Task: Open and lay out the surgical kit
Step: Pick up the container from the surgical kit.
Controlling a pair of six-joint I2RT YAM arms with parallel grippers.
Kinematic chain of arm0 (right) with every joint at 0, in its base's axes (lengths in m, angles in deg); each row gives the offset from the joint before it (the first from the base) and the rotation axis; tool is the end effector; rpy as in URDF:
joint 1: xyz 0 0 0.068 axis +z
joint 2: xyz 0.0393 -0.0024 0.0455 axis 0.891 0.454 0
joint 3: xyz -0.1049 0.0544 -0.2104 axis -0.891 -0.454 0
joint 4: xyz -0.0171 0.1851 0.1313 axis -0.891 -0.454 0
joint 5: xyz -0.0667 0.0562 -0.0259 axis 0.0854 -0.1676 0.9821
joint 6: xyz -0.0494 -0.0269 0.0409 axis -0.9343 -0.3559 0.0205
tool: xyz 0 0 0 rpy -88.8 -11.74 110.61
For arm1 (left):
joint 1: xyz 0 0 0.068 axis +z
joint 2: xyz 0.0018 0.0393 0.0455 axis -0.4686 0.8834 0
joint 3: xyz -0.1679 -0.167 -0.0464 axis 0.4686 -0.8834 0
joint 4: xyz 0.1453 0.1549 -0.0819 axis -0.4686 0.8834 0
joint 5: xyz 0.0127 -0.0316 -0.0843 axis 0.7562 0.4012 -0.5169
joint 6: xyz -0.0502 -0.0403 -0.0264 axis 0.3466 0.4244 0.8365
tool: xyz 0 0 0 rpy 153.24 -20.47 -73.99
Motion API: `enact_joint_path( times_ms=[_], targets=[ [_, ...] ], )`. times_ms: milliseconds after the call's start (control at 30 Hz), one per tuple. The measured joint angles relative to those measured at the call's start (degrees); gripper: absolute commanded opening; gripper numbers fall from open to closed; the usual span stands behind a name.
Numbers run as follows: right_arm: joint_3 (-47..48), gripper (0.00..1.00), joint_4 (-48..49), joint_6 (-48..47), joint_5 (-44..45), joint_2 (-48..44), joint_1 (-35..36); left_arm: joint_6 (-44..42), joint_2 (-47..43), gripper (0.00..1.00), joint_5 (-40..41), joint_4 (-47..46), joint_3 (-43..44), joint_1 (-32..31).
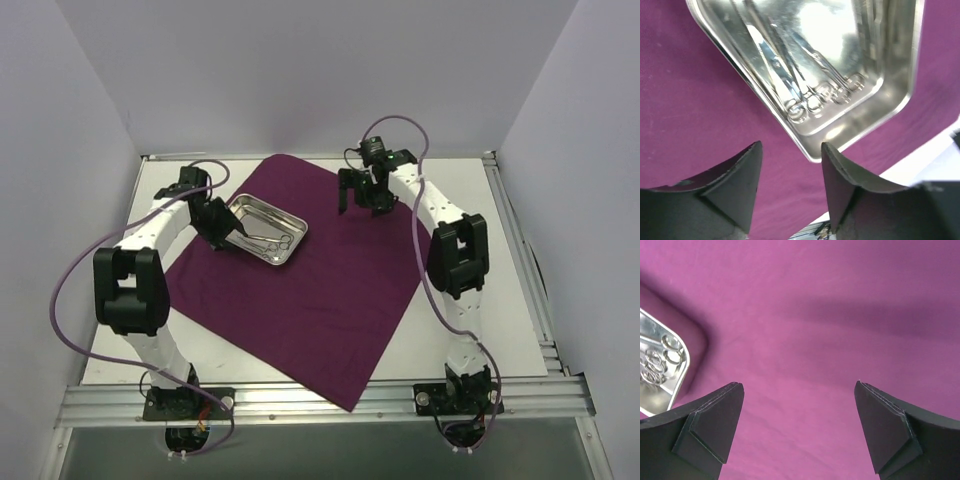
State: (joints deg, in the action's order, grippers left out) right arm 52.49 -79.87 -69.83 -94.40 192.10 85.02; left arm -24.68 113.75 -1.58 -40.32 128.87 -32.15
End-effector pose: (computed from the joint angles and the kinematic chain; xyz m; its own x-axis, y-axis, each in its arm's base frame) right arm 0.4202 0.1813 0.2113 -0.8310 0.0127 -0.5561 -0.2166 0.9135 0.3445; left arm 0.3353 -0.0384 0.1954 -0.7621 -0.6329 -0.1367 -0.5233 0.7264 -0.4455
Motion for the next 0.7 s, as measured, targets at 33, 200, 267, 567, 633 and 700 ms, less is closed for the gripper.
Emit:
enact_joint_path(
  times_ms=[33,200,267,567,633,700],
  targets=[
    [-0.42,1.00,-0.09,-0.33,0.39,-1.05,-0.68,0.39,0.90,0.54,0.35,0.07,0.02,-0.13],
    [-1.49,1.00,0.00,-1.53,2.21,-7.52,-2.93,2.21,3.72,0.53,1.62,0.11,0.13,-0.26],
    [-1.79,1.00,0.33,-1.57,2.36,-10.38,-2.73,2.95,4.15,0.53,1.92,0.09,0.13,-0.37],
    [-6.67,1.00,1.46,-2.86,3.08,-15.45,-1.70,4.98,9.27,0.50,2.10,-0.22,3.06,-2.54],
    [-8.70,1.00,1.36,-3.06,3.58,-15.45,-1.73,5.33,9.97,0.49,2.10,-0.22,3.06,-2.78],
    [-10.14,1.00,1.27,-3.23,3.98,-15.45,-1.84,5.42,10.54,0.48,2.12,-0.24,3.06,-2.84]
  ],
)
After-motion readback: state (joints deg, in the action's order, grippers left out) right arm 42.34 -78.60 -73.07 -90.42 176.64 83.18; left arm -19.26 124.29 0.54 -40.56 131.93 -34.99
